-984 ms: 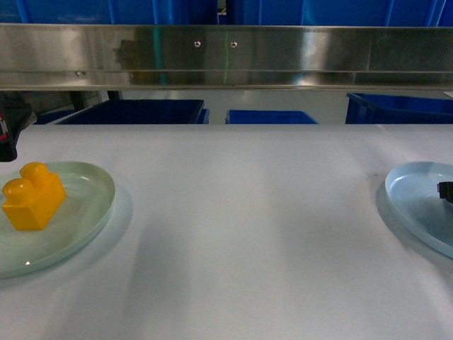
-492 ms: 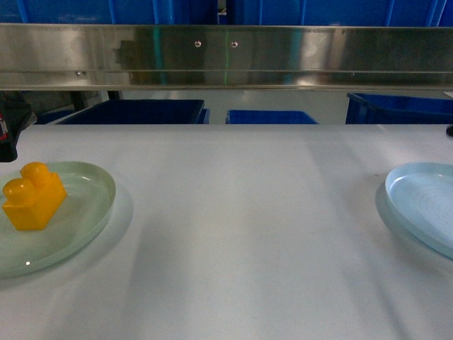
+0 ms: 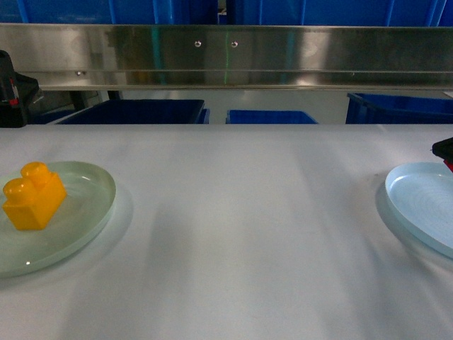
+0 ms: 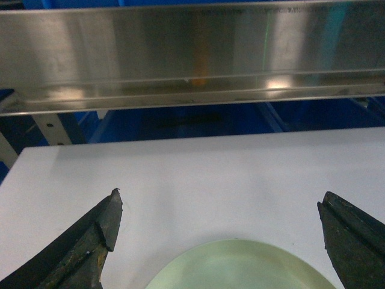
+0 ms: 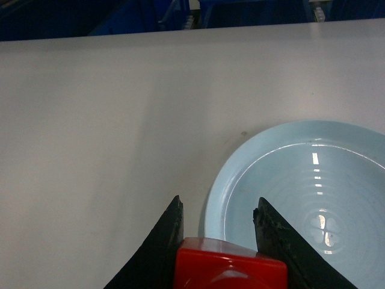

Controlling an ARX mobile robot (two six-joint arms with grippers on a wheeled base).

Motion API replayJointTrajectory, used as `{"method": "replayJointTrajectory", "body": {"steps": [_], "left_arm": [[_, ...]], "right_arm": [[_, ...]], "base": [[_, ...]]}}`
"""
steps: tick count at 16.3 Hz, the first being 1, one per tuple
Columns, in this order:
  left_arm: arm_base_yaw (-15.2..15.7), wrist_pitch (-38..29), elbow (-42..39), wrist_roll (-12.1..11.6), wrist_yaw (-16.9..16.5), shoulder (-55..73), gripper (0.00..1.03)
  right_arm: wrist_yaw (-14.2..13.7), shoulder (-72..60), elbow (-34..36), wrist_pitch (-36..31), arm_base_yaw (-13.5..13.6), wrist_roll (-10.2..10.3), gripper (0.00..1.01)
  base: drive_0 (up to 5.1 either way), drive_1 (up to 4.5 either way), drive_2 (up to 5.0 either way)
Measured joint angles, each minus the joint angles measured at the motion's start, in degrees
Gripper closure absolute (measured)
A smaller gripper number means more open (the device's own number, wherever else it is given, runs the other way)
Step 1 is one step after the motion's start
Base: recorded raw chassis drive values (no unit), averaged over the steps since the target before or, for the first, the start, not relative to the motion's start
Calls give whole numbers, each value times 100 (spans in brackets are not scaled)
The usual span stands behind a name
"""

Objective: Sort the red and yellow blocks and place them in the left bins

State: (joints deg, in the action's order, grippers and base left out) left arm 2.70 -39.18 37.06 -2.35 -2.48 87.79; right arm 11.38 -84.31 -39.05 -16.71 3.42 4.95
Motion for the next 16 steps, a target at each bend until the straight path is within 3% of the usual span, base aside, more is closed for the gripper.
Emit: {"method": "replayJointTrajectory", "body": {"steps": [5,16], "left_arm": [[-111,837,352,74,-50,341,5],[-107,1270,389,90,17,684,5]], "right_arm": [[9,-184,2,-9,4,74,72],[0,-313,4,-2,33,109,72]], "base": [[0,0,0],[0,0,0]]}}
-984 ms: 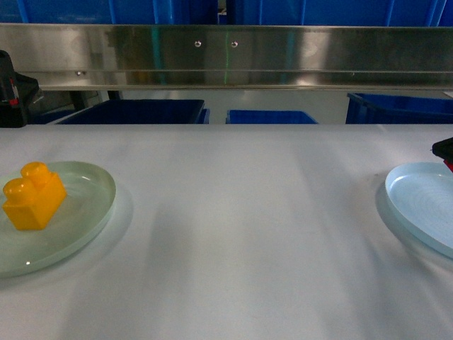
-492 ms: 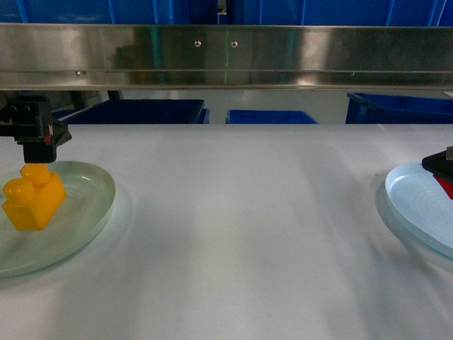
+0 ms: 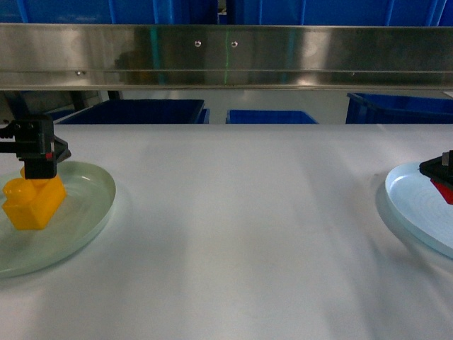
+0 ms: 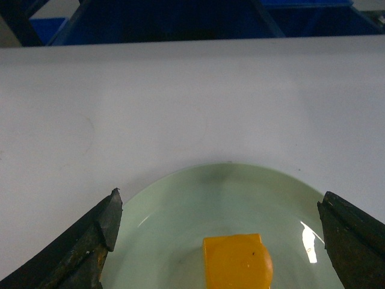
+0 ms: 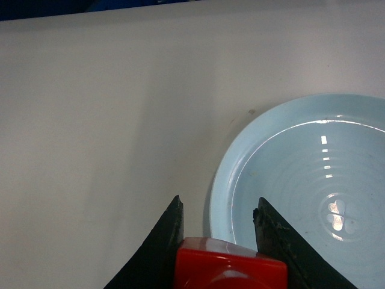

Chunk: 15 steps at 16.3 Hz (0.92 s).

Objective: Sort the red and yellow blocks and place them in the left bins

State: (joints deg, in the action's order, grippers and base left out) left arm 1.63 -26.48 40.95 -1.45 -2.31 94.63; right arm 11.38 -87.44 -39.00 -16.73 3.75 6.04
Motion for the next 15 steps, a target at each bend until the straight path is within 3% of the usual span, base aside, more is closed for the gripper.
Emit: {"method": "replayJointTrajectory", "body": {"steps": [11,12,15], "left_arm": [[20,120,42,-4,96,695,5],[0,-15,42,-50,151,719,10],[-31,-120,42,-164,155,728,42]], "right_arm": [[-74,-61,101,-87,37,39,72],[-72,-61,101,-87,37,39,72],[-74,-74,101,-83,37,39,72]], "base": [[0,0,0],[0,0,0],[0,0,0]]}}
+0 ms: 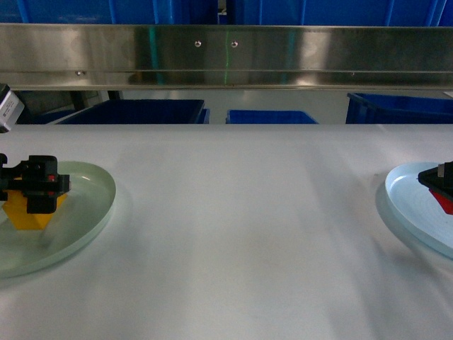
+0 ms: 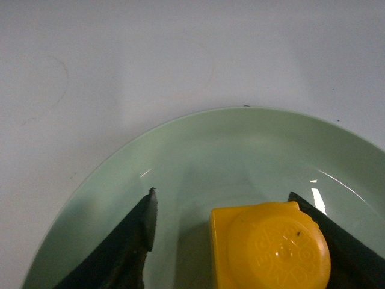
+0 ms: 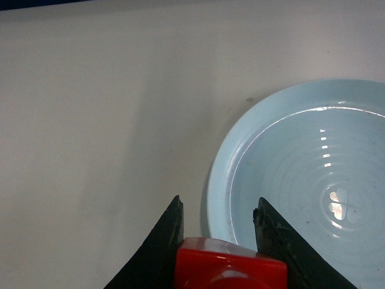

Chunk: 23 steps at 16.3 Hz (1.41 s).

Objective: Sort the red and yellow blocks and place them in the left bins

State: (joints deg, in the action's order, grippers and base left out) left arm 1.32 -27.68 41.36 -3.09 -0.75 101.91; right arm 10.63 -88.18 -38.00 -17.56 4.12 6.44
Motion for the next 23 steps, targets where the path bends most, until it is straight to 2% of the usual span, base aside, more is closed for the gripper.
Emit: {"method": "replayJointTrajectory", "body": {"steps": [5,6,9,10,11,12,13,14,20,23], "left_arm": [[28,-20,0,-13,11,13,71],[31,-26,2,-13,11,13,74],[35,-26,4,-13,7,15,74],[55,-280,4,-42,-96,13,75],[59,-1233,-50,-369,46,-385,75],[44,-1698,-48,-737,79,-1270,75],[79,-1681,-275,-802,52,-1965,75],[98,-1598,-498,-796,26,-2326,75],[92,-1523,-619,-789,46,-2702,76],[98,-1078,-614,-787,-107,-3091,76]], "right_arm": [[-7,0,0,9,-2,0,72],[-7,0,0,9,-4,0,72],[-9,0,0,15,-4,0,72],[-13,-9,0,13,2,-2,72],[-63,-7,-2,46,2,0,72],[-142,227,-2,76,2,0,72],[-214,636,0,101,-2,0,72],[-214,863,70,122,-4,20,72],[-232,1154,221,332,-4,83,72],[-251,1410,212,358,2,125,72]], "base": [[0,0,0],[0,0,0],[0,0,0],[0,0,0],[0,0,0],[0,0,0],[0,0,0],[0,0,0],[0,0,0],[0,0,0]]}}
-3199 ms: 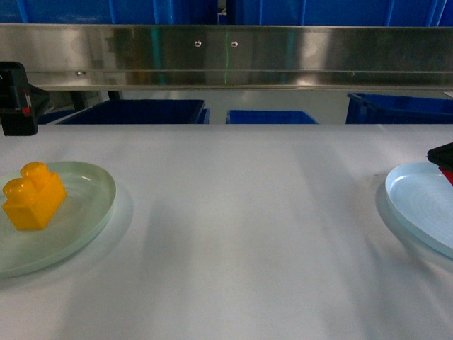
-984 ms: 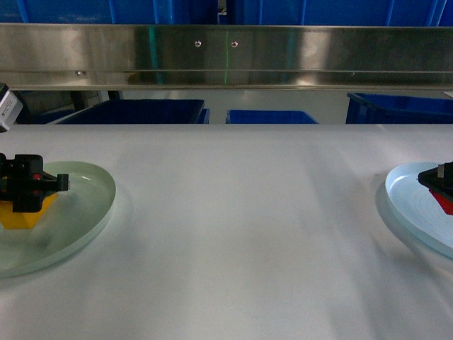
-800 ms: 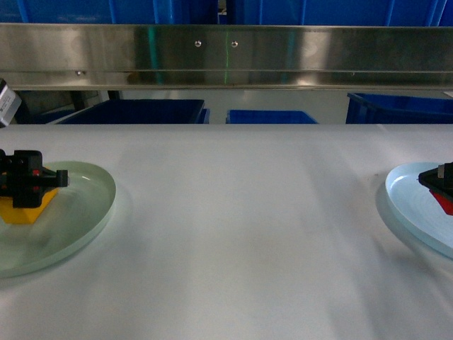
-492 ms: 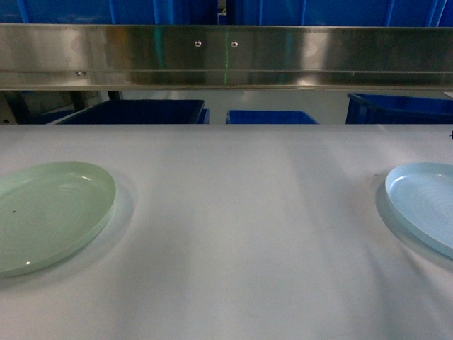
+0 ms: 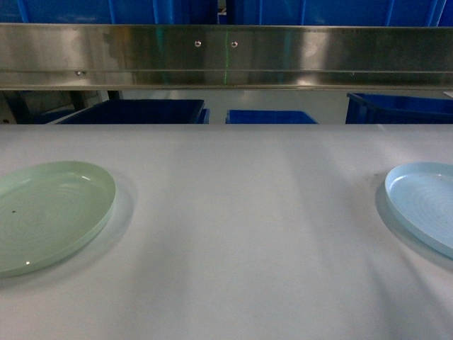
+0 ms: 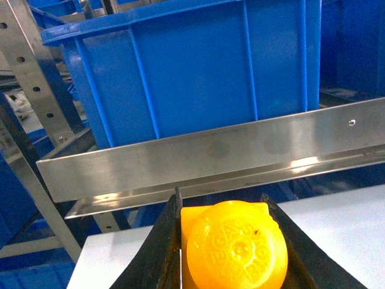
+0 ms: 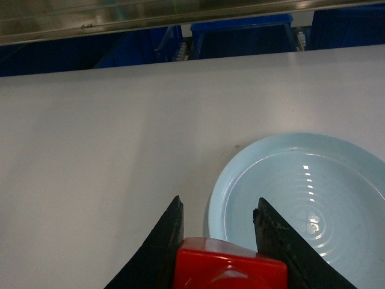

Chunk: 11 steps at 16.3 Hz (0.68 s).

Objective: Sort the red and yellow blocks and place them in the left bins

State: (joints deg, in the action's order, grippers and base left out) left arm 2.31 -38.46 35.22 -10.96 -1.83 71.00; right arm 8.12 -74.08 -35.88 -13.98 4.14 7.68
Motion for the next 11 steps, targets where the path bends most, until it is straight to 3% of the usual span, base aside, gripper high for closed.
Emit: {"method": "replayJointTrajectory", "body": {"steps": [3,7,11], "left_arm": [[17,345,-2,2,-35,-435,76],[28,114,-107,39,0,-625,76],[-22,72,-192,50,59,-560,76]], "right_arm": [[-83,63,-7,-98,0,26,72],[-195,608,-15,-404,0,164,72],[-232,708,-15,-409,7,175,72]], "base": [[0,0,0],[0,0,0],[0,0,0]]}}
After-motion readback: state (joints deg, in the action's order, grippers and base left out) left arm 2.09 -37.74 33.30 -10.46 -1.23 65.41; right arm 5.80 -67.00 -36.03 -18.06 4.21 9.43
